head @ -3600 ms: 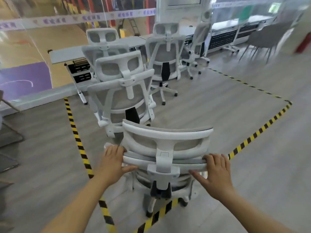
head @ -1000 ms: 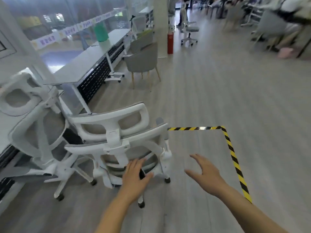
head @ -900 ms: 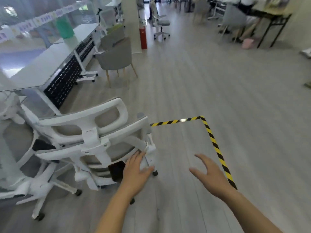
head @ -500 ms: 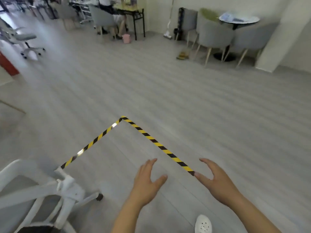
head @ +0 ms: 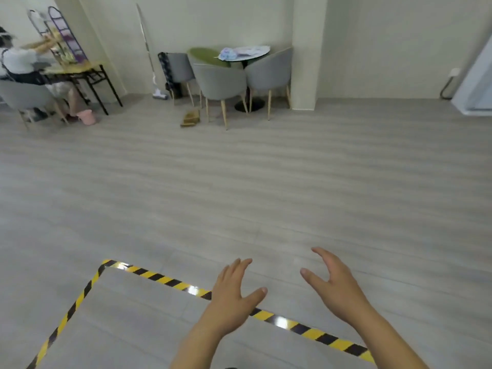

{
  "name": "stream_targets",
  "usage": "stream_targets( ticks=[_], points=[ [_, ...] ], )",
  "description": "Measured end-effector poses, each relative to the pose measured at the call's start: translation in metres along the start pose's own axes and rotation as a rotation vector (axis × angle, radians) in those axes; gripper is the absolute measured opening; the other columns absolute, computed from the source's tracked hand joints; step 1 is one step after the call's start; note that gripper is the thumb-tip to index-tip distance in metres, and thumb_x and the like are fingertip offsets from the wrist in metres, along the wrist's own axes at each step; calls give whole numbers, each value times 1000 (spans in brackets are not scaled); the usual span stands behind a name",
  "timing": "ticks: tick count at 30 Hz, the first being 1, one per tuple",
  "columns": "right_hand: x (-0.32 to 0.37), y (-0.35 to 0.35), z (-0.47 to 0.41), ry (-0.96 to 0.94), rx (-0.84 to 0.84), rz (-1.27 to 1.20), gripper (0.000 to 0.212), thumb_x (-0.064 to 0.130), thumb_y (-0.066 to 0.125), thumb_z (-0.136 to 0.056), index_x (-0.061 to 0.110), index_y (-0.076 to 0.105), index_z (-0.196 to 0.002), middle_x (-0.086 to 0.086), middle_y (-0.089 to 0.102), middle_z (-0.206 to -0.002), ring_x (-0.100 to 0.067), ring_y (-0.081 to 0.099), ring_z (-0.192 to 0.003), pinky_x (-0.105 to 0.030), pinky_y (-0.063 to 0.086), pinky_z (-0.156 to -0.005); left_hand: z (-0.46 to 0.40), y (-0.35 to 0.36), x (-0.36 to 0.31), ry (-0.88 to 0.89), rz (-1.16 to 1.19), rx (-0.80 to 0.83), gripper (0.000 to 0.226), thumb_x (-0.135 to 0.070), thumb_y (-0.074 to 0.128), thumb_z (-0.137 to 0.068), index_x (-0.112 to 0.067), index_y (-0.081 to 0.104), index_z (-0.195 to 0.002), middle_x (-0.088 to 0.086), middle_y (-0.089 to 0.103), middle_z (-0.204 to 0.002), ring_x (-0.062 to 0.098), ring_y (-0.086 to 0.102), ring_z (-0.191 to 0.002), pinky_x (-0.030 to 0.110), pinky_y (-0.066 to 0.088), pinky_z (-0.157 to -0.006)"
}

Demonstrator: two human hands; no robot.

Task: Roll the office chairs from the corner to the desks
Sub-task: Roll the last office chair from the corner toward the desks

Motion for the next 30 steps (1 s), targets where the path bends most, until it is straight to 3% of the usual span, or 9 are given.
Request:
stream_targets(
  ticks=[9, 18, 25, 30],
  points=[
    [-126, -123, -61, 300, -231, -147, 59, 53, 60, -89, 36, 40, -142, 13, 37, -151, -11, 31, -140, -35, 29, -116, -161, 95, -109, 155, -145, 263, 68, -57, 58, -87, -48, 24, -145, -17, 13, -159, 8, 3, -148, 37, 13, -120],
    [-144, -322, -165, 357, -560, -88, 56, 48, 63, -89, 35, 44, -141, 17, 41, -145, -8, 32, -140, -31, 28, -115, -366, 161, -308, 420, -117, 399, 68, -53, 60, -88, -39, 29, -147, -13, 24, -156, 8, 15, -145, 31, 17, -118],
    [-214, -420, -155, 501, -826, -249, 55, 53, 61, -88, 46, 40, -138, 32, 37, -135, 4, 30, -132, -28, 29, -112, -422, 291, -456, 596, -171, 708, 69, -57, 57, -88, -44, 24, -148, -19, 18, -157, 4, 10, -145, 33, 17, -118],
    [-304, -483, -125, 685, -1013, -300, 54, 54, 60, -88, 46, 40, -138, 25, 38, -142, -1, 32, -133, -32, 31, -110, -442, 404, -544, 684, -244, 880, 70, -57, 59, -87, -46, 25, -147, -19, 18, -157, 2, 10, -145, 31, 16, -119]
  ],
)
Point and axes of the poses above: each hand's wrist, its own z-axis away from the middle knuckle, its own y-axis out of the palm, x = y × z, the point moved 9 cm from there along -z, towards the middle knuckle
